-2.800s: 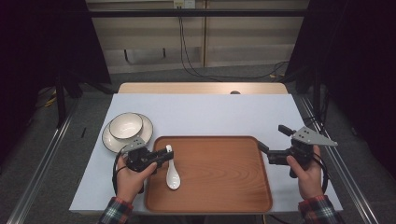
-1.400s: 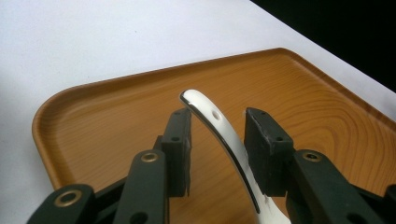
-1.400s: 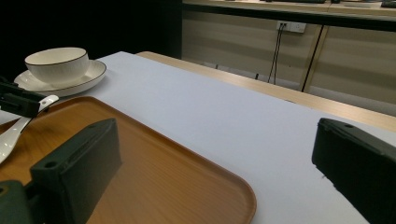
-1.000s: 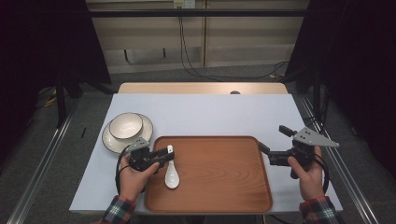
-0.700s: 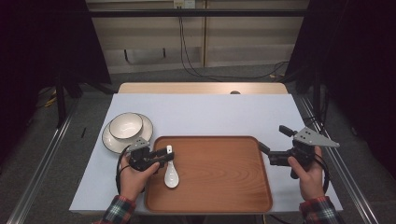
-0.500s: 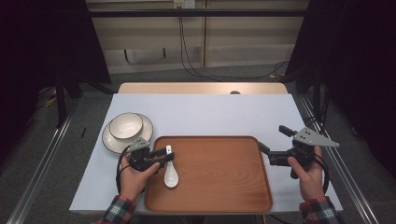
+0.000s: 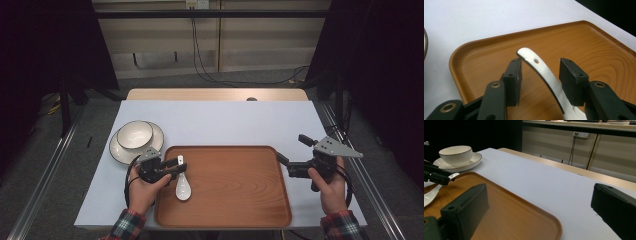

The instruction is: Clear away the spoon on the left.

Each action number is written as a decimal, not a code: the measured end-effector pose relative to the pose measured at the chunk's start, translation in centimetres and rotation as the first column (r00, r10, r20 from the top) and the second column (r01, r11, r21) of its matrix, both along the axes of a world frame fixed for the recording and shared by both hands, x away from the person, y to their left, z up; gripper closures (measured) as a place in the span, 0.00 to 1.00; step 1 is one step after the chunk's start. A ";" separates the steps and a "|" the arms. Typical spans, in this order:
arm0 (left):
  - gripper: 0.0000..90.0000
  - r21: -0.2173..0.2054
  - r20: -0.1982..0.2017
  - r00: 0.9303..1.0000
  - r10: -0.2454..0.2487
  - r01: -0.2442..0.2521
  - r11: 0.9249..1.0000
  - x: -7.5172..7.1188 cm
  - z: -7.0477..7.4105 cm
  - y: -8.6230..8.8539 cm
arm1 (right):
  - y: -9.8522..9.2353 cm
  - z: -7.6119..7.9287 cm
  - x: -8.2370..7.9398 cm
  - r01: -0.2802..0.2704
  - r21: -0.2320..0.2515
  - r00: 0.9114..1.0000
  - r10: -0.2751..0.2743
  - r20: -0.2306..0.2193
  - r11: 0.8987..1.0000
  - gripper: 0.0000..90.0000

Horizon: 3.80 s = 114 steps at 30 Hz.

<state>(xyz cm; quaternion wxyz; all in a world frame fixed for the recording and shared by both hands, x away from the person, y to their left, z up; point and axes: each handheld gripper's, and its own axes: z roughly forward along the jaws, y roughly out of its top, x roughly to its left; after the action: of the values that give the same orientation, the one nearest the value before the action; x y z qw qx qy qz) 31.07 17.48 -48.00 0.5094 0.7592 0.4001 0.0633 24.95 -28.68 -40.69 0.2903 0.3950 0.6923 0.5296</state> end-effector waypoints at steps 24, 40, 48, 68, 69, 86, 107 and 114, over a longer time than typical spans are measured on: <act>0.41 -0.009 0.057 0.998 0.010 -0.009 1.000 -0.1 0.9 0.1 | 0.1 0.0 0.0 -0.006 -0.005 1.000 0.006 -0.002 1.000 0.01; 0.24 -0.015 0.108 0.994 -0.004 0.006 1.000 -0.2 2.6 0.8 | 0.1 0.0 0.0 -0.009 -0.008 1.000 0.009 -0.002 1.000 0.01; 0.21 -0.022 0.128 0.992 0.013 -0.010 1.000 -0.3 3.4 1.6 | 0.1 0.0 0.0 -0.012 -0.006 1.000 0.012 0.003 1.000 0.01; 0.10 -0.059 0.155 0.987 0.032 -0.023 0.998 -0.3 5.0 3.9 | 0.1 0.0 -0.1 -0.015 -0.006 1.000 0.015 0.005 1.000 0.01; 0.10 -0.069 0.153 0.988 0.033 -0.023 0.997 -0.3 5.1 4.0 | 0.2 0.0 0.0 -0.014 -0.005 1.000 0.014 0.006 1.000 0.01; 0.06 -0.080 0.175 0.982 0.078 -0.065 0.995 -0.4 6.3 6.3 | 0.1 0.0 0.0 -0.014 -0.008 1.000 0.014 0.005 1.000 0.01; 0.06 -0.094 0.201 0.972 0.121 -0.104 0.990 -0.6 7.4 9.7 | 0.1 0.0 0.0 -0.015 -0.009 1.000 0.015 0.004 1.000 0.01; 0.05 -0.093 0.202 0.972 0.118 -0.101 0.991 -0.6 7.4 10.4 | 0.1 0.0 0.0 -0.015 -0.010 1.000 0.015 0.002 1.000 0.01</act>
<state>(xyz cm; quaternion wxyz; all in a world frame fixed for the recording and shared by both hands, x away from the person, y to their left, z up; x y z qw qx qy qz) 30.48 27.85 -40.63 0.5749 0.7036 0.3884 0.1535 24.94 -28.59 -40.74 0.2891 0.3878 0.6975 0.5286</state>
